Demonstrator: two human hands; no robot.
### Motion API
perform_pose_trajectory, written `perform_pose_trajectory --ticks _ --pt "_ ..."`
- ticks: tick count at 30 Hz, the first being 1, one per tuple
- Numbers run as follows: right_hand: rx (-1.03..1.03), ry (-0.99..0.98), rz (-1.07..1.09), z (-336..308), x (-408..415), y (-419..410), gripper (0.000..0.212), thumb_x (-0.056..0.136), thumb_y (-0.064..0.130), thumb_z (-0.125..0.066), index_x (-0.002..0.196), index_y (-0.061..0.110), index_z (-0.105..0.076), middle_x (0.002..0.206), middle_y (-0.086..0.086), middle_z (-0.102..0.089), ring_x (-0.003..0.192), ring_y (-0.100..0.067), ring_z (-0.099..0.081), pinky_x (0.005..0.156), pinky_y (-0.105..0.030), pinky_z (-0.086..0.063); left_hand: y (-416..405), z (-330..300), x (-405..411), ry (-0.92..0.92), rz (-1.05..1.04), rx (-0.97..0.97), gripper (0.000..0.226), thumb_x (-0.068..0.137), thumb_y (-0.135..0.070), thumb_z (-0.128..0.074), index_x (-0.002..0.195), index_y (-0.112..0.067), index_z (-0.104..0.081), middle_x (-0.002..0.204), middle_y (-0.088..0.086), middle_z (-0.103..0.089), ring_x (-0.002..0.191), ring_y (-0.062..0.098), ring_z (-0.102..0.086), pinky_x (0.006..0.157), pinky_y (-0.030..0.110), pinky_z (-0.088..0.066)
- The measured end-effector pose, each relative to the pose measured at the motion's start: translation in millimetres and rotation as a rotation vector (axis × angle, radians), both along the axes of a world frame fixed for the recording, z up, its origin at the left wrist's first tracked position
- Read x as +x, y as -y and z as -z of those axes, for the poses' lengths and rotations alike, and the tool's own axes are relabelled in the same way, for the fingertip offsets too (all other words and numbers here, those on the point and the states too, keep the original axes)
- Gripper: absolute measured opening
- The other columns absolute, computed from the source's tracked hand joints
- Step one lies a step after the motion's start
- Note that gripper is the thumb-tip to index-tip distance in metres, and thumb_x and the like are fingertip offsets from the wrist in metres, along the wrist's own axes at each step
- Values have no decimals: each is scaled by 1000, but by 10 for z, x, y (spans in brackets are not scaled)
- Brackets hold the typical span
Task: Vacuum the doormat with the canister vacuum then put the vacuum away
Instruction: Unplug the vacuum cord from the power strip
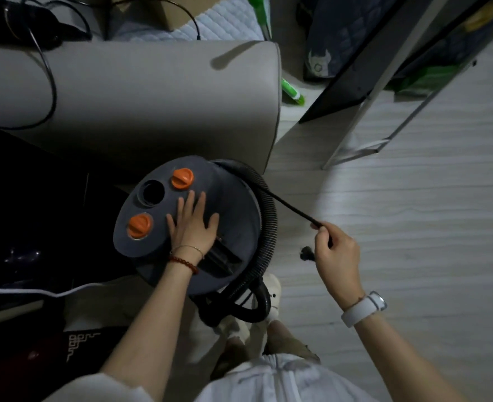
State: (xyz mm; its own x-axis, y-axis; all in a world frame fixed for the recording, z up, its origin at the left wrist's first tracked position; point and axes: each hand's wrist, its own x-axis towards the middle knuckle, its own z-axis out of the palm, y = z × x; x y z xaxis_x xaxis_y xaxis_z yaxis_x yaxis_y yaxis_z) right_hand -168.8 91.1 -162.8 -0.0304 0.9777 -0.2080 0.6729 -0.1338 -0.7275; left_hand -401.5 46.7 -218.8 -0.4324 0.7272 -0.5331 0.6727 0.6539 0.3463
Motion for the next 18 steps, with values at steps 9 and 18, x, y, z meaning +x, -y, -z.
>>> perform_pose_trajectory --ticks 9,18 --pt "-125 13 2 197 659 312 23 93 11 -44 100 7 -66 48 6 -45 41 -10 -37 45 -25 -27 161 -194 591 -41 -97 392 40 92 -15 -52 130 -4 -50 143 17 -40 136 32 -31 111 39 -25" --pt "-590 -141 -393 426 680 1079 21 96 11 -42 87 18 -59 59 3 -55 51 -3 -51 62 -27 -43 422 -138 1598 1007 -731 70 36 100 -13 -34 135 -3 -37 87 3 -57 73 14 -61 61 19 -47"
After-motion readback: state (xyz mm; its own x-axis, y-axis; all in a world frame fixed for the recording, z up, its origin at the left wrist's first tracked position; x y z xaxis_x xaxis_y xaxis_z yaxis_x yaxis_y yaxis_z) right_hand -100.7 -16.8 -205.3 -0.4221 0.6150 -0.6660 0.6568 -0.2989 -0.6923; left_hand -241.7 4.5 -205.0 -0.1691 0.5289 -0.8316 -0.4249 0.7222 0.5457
